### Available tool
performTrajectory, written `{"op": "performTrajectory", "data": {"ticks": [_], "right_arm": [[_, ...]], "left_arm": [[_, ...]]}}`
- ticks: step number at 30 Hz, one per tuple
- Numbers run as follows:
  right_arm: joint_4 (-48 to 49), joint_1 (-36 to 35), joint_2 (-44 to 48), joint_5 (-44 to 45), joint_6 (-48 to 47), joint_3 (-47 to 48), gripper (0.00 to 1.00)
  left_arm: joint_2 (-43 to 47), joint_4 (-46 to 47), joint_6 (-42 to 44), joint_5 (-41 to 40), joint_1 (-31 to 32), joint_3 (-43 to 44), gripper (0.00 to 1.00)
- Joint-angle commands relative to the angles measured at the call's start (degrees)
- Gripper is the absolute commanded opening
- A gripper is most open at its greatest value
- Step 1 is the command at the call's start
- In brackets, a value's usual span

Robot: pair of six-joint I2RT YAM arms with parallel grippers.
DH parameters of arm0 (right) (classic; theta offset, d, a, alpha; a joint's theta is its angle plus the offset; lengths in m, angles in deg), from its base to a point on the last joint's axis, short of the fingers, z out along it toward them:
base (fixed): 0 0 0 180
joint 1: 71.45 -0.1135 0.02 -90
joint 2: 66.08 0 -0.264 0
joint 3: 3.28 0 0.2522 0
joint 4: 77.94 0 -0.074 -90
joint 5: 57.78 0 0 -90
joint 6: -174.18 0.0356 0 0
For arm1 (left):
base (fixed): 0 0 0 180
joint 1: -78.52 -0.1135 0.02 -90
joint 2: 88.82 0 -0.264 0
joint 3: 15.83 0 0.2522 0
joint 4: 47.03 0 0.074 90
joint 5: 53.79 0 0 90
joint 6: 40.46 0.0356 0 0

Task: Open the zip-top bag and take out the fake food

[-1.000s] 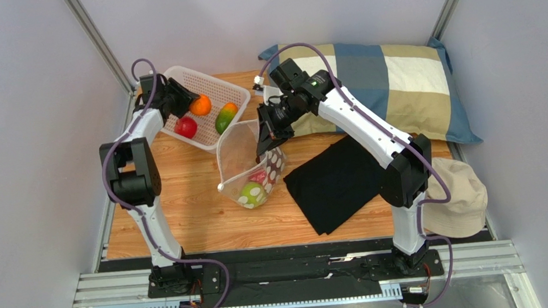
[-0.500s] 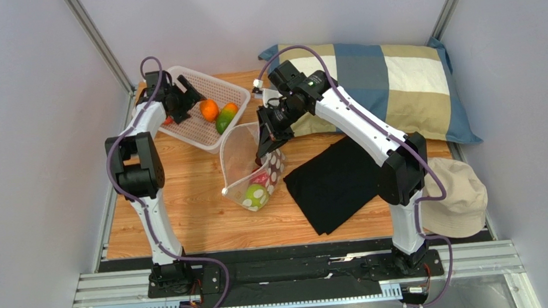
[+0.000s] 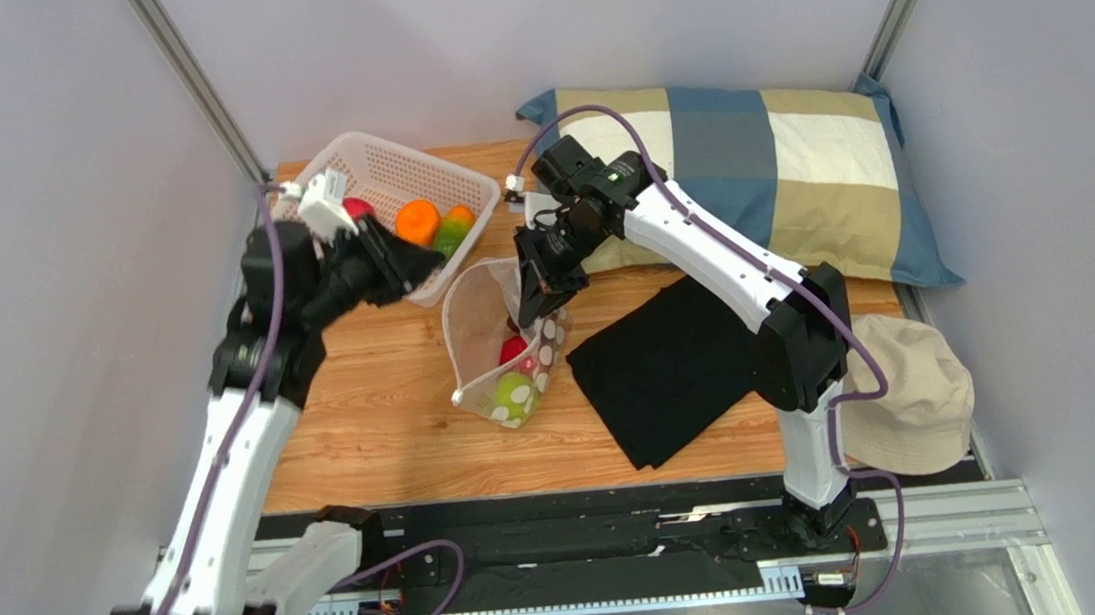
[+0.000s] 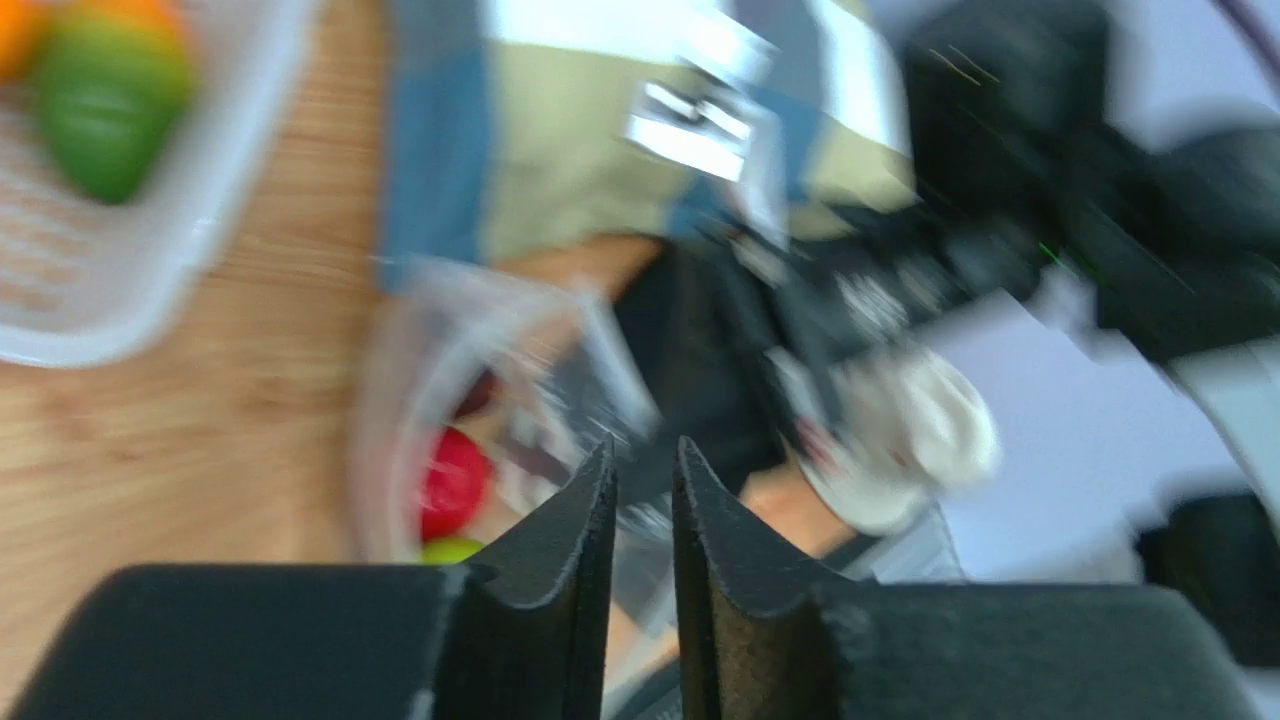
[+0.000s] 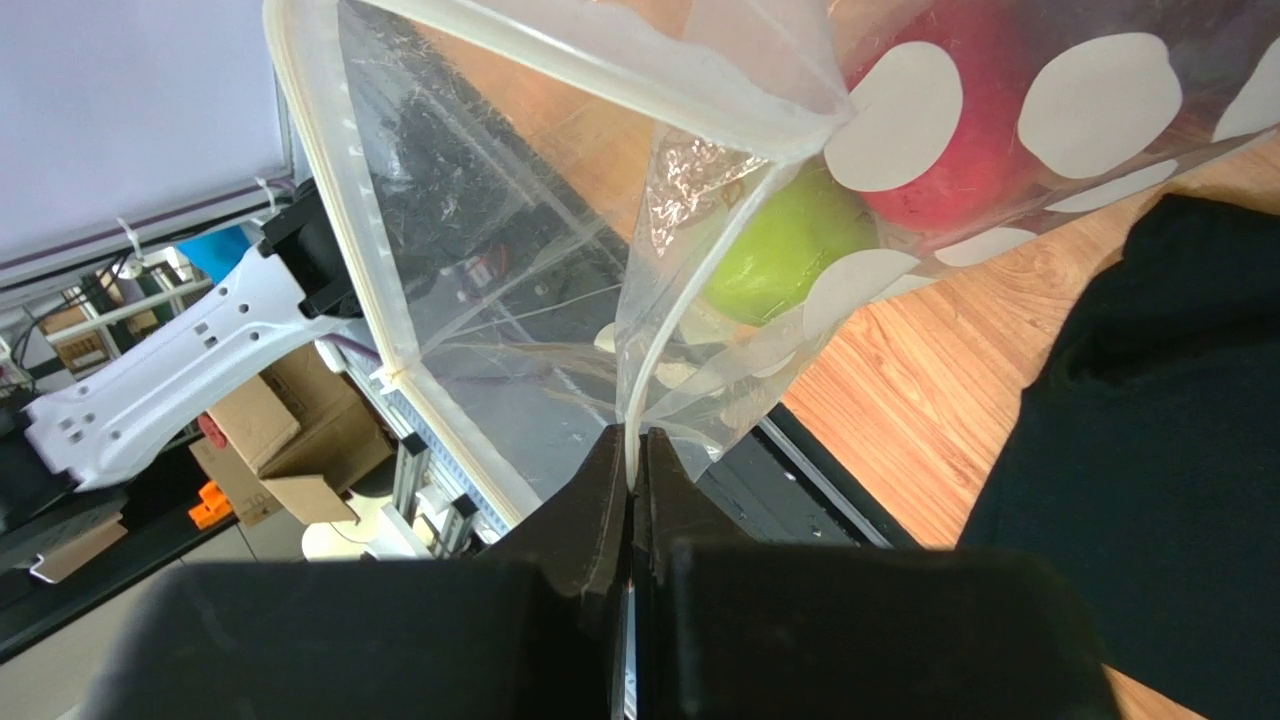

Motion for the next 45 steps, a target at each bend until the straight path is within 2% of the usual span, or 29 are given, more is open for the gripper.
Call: {"op": "performTrajectory", "data": {"ticks": [1, 6, 10, 12, 16, 22, 27, 34, 37, 40, 43, 44, 45], "right_arm": [[1.5, -1.9, 2.4, 0.3, 1.1, 1.4, 0.0], [2.0, -3.5, 2.2, 0.7, 2.9, 2.6, 0.0], [2.3, -5.0, 1.5, 1.1, 4.0, 4.1, 0.0], [2.3, -5.1, 1.2, 1.3, 4.7, 4.6, 0.0], [2.3, -5.1, 0.5, 1.4, 5.9, 6.9, 0.0], [2.6, -5.3, -2.4, -0.9, 7.8, 10.8, 0.0], [3.8, -5.7, -3.9, -2.6, 8.9, 13.3, 0.0], [4.5, -5.5, -5.9, -2.7, 9.3, 16.3, 0.0], [6.4, -5.0, -6.5, -3.0, 11.9, 16.9, 0.0], [8.7, -4.4, -7.1, -4.1, 14.3, 16.9, 0.0], [9.7, -4.3, -8.1, -5.5, 15.6, 17.4, 0.0], [10.0, -4.3, -8.5, -5.8, 15.7, 17.7, 0.0], [10.1, -4.3, -8.8, -6.1, 16.1, 17.9, 0.0]], "left_arm": [[11.9, -1.4, -6.0, 3.4, 7.8, -8.8, 0.16], [14.9, -4.3, -7.3, 0.6, 12.8, -11.7, 0.1], [10.7, -10.5, -2.7, -6.0, 14.9, -10.1, 0.01], [8.5, -12.3, 0.6, -9.1, 15.0, -8.9, 0.01], [0.9, -12.7, 3.8, -6.1, 15.2, -6.2, 0.01], [-2.9, -9.7, 2.1, -7.6, 15.4, -6.3, 0.01], [-7.8, -4.6, -0.2, -5.4, 15.6, -7.1, 0.0], [-11.0, -4.7, -3.5, -5.5, 16.9, -7.2, 0.01], [-10.2, -5.1, -1.2, -5.9, 16.9, -9.3, 0.04], [-8.0, -3.1, 3.8, -4.7, 16.9, -14.4, 0.13], [-5.8, -1.7, 7.1, -4.1, 16.9, -19.4, 0.27], [-5.5, -1.5, 7.3, -3.1, 16.9, -21.2, 0.35], [-5.3, -0.9, 6.8, -3.0, 16.9, -21.9, 0.38]]}}
